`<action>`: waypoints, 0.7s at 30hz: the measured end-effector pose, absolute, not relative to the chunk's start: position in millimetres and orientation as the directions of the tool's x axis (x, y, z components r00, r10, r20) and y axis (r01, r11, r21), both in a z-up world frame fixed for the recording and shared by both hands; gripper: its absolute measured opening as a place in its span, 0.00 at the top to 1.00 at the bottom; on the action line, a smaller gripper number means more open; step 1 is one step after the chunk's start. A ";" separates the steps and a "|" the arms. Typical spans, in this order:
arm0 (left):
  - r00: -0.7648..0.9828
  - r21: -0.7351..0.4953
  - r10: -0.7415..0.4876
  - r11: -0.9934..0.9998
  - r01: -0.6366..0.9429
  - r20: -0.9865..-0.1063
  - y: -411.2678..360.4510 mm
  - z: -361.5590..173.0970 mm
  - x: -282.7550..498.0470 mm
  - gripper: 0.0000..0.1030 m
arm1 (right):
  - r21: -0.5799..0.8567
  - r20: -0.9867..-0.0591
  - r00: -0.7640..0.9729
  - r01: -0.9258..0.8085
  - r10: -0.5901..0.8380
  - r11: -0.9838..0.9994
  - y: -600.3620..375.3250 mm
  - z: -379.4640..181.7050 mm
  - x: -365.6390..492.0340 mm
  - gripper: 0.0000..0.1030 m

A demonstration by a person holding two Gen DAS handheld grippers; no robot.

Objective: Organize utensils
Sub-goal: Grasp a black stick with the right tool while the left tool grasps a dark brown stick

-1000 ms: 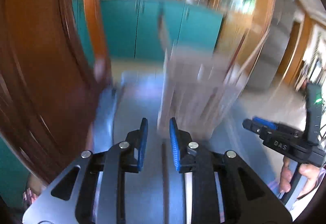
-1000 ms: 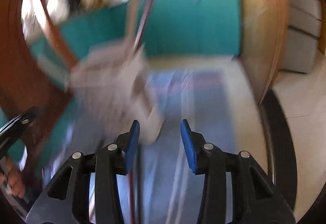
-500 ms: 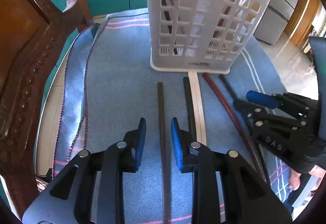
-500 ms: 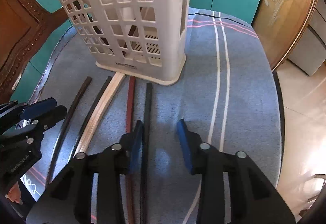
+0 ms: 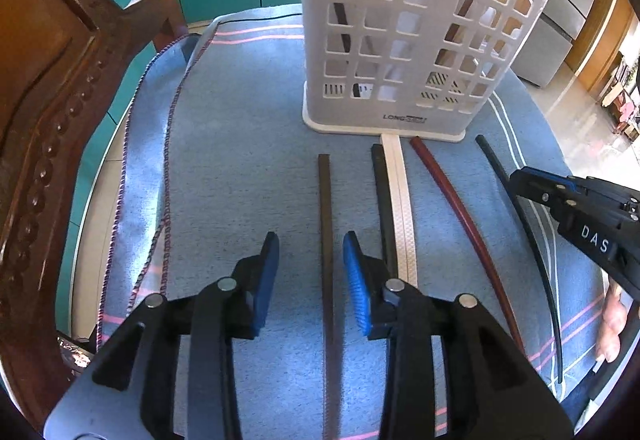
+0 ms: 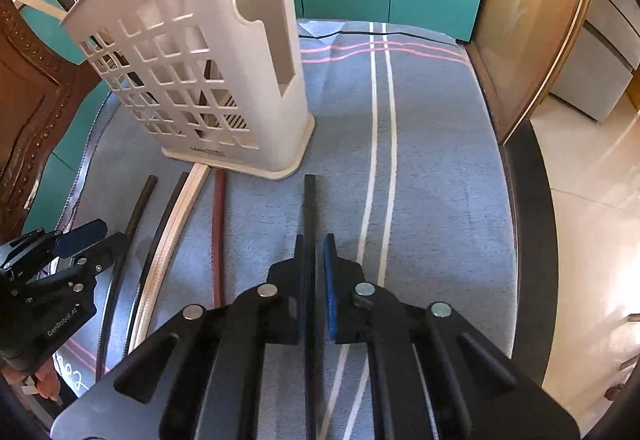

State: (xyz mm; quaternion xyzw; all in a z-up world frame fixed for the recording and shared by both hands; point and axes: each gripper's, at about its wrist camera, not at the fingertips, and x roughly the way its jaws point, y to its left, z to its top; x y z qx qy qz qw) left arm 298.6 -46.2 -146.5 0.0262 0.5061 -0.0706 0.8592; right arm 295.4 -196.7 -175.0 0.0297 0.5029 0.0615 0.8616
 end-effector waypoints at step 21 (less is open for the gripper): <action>0.480 0.027 -0.067 0.982 0.187 -0.875 -65.3 -151.9 293.0 0.88 | 0.036 -0.881 0.463 -0.132 0.094 0.991 -160.7 -187.5 293.0 0.92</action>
